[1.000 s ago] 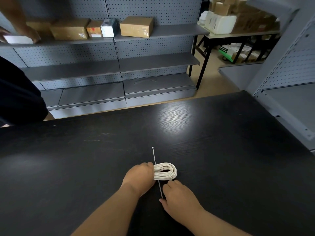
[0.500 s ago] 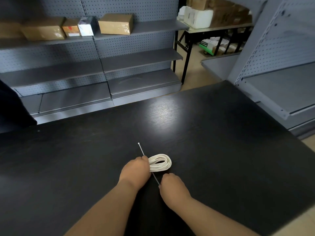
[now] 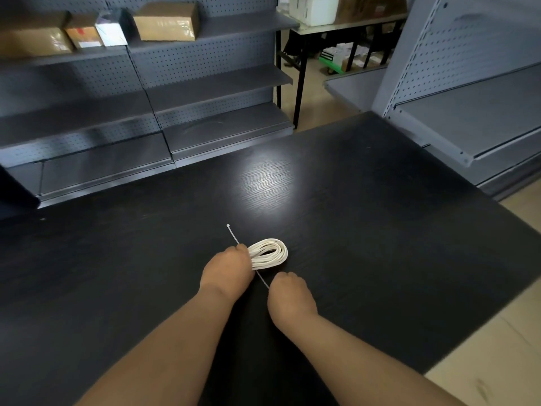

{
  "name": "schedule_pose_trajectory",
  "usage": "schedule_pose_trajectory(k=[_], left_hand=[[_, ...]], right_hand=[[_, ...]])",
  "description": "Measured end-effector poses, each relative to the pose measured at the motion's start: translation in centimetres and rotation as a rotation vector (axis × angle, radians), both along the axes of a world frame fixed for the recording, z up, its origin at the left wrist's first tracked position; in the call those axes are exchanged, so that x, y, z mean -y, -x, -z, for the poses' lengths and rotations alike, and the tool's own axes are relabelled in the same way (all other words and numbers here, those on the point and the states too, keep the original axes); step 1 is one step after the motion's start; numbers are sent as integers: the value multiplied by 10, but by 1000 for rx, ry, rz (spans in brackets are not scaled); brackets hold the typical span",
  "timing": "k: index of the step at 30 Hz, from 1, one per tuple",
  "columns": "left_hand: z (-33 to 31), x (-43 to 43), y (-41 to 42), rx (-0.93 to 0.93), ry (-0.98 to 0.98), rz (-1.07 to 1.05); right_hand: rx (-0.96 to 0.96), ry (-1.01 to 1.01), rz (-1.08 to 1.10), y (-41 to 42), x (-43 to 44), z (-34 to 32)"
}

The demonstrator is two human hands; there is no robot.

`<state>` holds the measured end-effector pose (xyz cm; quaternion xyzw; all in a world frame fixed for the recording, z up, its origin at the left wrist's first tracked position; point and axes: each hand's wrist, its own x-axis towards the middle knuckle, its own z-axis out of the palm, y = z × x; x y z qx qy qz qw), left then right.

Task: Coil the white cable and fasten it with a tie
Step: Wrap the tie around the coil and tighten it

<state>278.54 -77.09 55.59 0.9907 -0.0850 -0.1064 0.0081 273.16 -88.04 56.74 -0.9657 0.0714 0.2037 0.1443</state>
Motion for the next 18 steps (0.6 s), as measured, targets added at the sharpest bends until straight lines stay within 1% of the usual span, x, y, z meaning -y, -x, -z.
schedule_pose_trajectory(k=[3,5,7,8,10,12,18], left_hand=[[1,0,0,6,-2,-5],[1,1,1,6,-5,-9],[1,1,2,8,-9,-18],[1,1,2,9,-10,-22],[2,1,3,11,-16,-24],[3,1,3,8,-24,-25],[2,2,3,-13,-16,-34]], right_hand=[[107,20,-98,5,3,-2],[181,66,-202,9,5,-4],[301,107,-285,12,8,-1],[327,97,-314,12,9,1],[332,119,-401,11,12,6],[366,132,-442,9,15,4],[390,74,-541,7,26,-5]])
